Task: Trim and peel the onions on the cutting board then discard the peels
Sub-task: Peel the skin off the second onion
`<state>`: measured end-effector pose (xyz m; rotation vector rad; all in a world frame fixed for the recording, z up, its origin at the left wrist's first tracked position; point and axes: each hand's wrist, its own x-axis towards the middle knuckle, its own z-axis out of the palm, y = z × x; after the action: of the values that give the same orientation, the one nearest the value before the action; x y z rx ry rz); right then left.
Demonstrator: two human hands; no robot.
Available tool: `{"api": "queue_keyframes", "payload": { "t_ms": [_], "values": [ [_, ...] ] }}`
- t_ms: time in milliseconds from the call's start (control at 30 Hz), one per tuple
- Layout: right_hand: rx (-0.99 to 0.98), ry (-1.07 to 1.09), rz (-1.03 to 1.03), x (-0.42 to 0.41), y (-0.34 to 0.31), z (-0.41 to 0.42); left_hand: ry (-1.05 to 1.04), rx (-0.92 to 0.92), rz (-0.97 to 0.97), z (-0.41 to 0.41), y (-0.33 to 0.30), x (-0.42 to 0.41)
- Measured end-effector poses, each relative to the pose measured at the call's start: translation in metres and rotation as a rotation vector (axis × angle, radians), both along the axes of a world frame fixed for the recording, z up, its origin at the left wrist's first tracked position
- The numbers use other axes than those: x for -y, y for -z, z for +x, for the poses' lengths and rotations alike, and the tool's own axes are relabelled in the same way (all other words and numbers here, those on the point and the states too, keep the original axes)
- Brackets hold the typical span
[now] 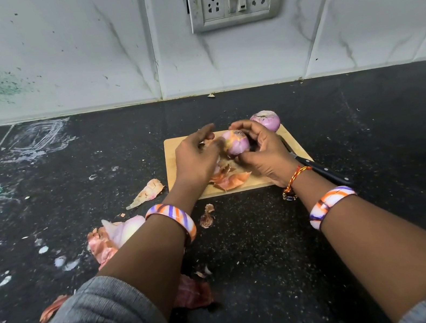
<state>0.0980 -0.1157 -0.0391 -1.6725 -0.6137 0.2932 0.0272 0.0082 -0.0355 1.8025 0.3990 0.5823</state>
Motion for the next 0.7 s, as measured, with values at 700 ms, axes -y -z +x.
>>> {"api": "queue_keyframes", "payload": {
  "t_ms": [700],
  "values": [
    [-0.149,-0.031,0.052,0.0045,-0.0083,-0.0057,-0.025,0.025,0.171,-0.0023,-0.0019,0.0044]
  ]
}}
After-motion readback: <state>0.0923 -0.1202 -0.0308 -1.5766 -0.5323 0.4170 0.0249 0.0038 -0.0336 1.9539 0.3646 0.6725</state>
